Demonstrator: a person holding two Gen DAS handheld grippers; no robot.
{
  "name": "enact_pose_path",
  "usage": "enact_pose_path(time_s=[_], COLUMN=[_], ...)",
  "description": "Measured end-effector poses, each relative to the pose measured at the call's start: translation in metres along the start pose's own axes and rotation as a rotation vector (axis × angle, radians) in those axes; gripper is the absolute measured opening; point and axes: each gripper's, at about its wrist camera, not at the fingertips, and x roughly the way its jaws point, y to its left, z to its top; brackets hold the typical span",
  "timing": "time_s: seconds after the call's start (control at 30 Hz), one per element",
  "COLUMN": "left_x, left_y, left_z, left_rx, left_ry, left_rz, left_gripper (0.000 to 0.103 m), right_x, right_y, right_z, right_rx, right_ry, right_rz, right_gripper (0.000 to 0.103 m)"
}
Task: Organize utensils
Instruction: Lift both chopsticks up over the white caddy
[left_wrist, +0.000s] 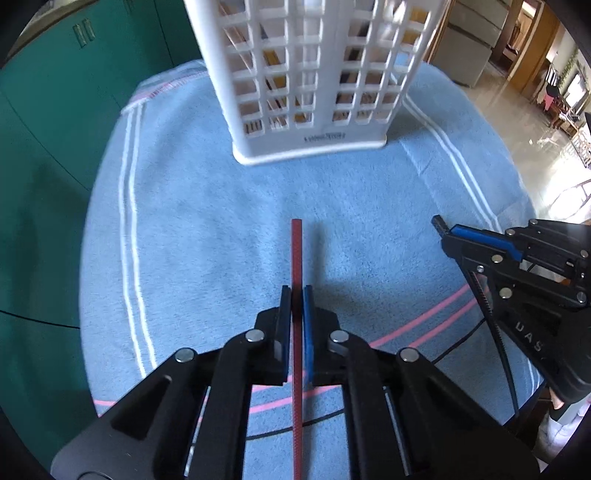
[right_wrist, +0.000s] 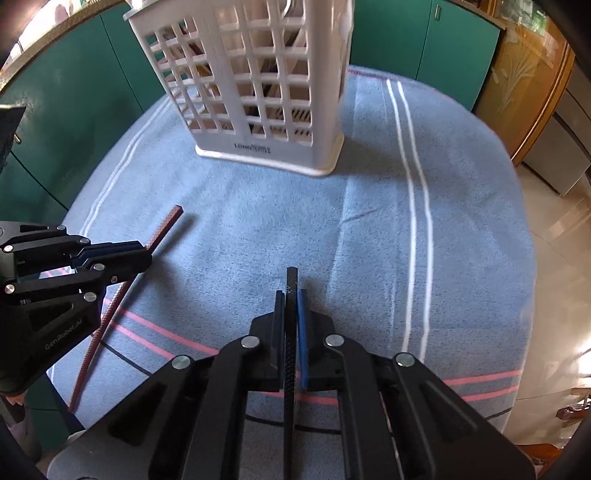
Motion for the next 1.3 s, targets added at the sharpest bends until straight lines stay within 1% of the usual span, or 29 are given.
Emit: enact_pose_path(time_s=[0.13, 0.27, 0.5, 0.7, 0.8, 0.9, 1.03, 1.1, 1.2, 1.3], left_x=[-0.035, -0.073, -0.123, -0.15, -0.16, -0.171, -0.181, -0.181, -0.172, -0.17], left_y=[0.003, 0.001, -0.007, -0.006, -0.003, 0.003, 0.015, 0.018, 0.021, 0.025], left_z=[-0.001, -0.005, -0.01, -0.014, -0.018, -0.022, -0.026, -0.027, -0.026, -0.027], left_rx=[-0.008, -0.009, 0.0, -0.004, -0.022, -0.054, -0.099, -0.107, -0.119, -0.129], left_ry=[-0.094, -0.194, -0.342, -0.417, -0.449, -0.516, -0.561, -0.563, -0.548, -0.565], left_rz=[0.02, 0.024, 0.023, 0.038, 0.039, 0.03, 0.01, 0.012, 0.015, 0.022], left_gripper=[0.006, 0.006, 0.006, 0.006, 0.006, 0.006, 0.006, 0.006, 0.006, 0.006], right_x=[-0.034, -0.079, -0.14, -0.175, -0.183, -0.192, -0.206, -0.212, -0.214, -0.209], right_y=[0.003, 0.006, 0.011, 0.014, 0.015, 0.018, 0.021, 0.022, 0.024, 0.026], right_z=[0.002, 0.002, 0.001, 0.0, -0.003, -0.007, -0.01, -0.011, -0.009, -0.006], right_rx=[0.0, -0.005, -0.002, 0.002, 0.016, 0.026, 0.029, 0.026, 0.028, 0.038], right_ry=[-0.075, -0.181, -0.331, -0.414, -0.446, -0.478, -0.531, -0.552, -0.558, -0.549], right_rz=[-0.005, 0.003, 0.02, 0.028, 0.036, 0.048, 0.065, 0.066, 0.063, 0.064], right_gripper=[0.007, 0.007, 0.007, 0.007, 0.007, 0.007, 0.007, 0.007, 0.007, 0.007])
